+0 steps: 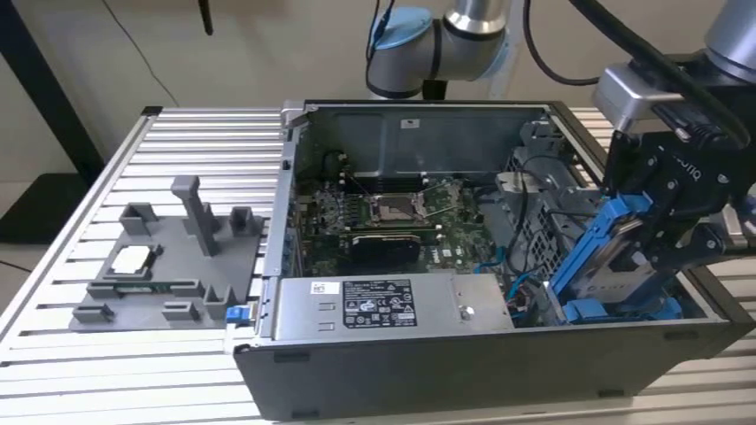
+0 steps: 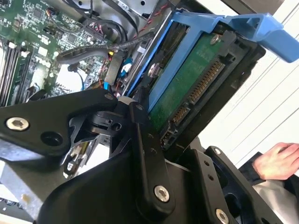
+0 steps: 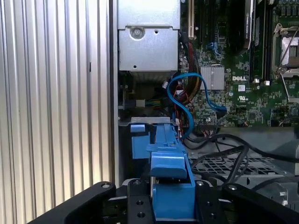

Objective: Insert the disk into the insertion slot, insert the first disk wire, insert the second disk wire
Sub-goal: 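Insert the disk into the insertion slot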

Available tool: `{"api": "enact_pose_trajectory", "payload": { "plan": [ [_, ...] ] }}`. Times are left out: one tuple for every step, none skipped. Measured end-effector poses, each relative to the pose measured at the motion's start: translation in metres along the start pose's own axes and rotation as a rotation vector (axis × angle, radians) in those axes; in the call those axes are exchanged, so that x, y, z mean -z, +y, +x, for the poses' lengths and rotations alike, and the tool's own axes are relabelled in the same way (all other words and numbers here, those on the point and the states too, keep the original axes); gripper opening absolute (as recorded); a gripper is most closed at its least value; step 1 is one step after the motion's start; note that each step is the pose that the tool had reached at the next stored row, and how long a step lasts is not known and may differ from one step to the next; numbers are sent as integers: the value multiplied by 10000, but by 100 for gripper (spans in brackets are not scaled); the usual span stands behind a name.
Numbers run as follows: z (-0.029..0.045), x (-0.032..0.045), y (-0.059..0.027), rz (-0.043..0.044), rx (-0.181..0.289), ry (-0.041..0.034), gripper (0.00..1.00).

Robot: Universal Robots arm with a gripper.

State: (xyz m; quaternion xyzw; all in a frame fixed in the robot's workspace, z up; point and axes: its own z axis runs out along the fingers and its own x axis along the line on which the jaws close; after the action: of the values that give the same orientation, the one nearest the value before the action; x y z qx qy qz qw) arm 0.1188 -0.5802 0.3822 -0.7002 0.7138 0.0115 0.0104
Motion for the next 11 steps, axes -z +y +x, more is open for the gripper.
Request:
{"api": "enact_pose_trajectory", "payload": {
  "plan": [
    [0,0,0,0,0,-5,33],
    [0,0,0,-1,0,-5,33],
    [0,0,0,-3,0,-4,34],
    [0,2,0,-6,-1,-7,40],
    [0,7,0,-11,-1,-9,40],
    [-1,19,0,-15,-1,-9,40],
    [-1,34,0,-19,-1,-8,40],
    [-2,53,0,-21,-1,-8,40],
    [-3,76,0,-23,-2,-7,40],
    [-4,95,0,-24,-2,-7,40],
    [-4,101,0,-23,-1,-6,40]
  ]
}}
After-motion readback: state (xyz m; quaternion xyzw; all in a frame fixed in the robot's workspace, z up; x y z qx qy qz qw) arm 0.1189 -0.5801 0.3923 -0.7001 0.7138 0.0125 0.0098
